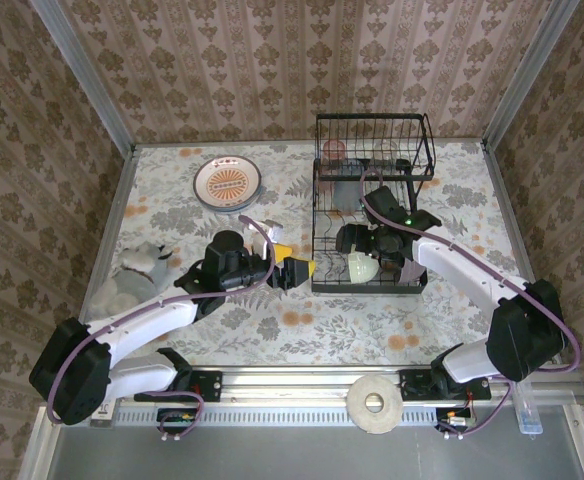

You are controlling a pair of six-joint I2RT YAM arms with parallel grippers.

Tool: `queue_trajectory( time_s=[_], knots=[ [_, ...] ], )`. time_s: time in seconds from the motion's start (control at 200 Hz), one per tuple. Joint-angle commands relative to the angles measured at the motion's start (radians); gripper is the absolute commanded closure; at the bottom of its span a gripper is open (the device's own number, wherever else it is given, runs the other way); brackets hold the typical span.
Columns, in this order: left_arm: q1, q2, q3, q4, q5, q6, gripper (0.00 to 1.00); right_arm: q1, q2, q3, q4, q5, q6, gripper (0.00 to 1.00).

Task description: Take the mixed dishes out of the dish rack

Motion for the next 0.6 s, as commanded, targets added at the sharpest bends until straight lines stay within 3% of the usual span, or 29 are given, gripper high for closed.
queue_trajectory(
  time_s=[0.0,0.415,0.595],
  knots=[
    [0.009,-0.020,-0.002,-0.001,-0.002,0.016,0.00,0.002,-0.013,0.004,-0.018,-0.027,-0.002,0.07],
    [0.008,-0.009,0.002,0.005,-0.002,0.014,0.00,0.002,-0.019,0.003,0.006,-0.076,-0.009,0.28],
    [0.009,-0.002,0.002,0.007,-0.001,0.011,0.00,0.003,-0.015,0.013,0.006,-0.093,-0.021,0.47]
  ],
)
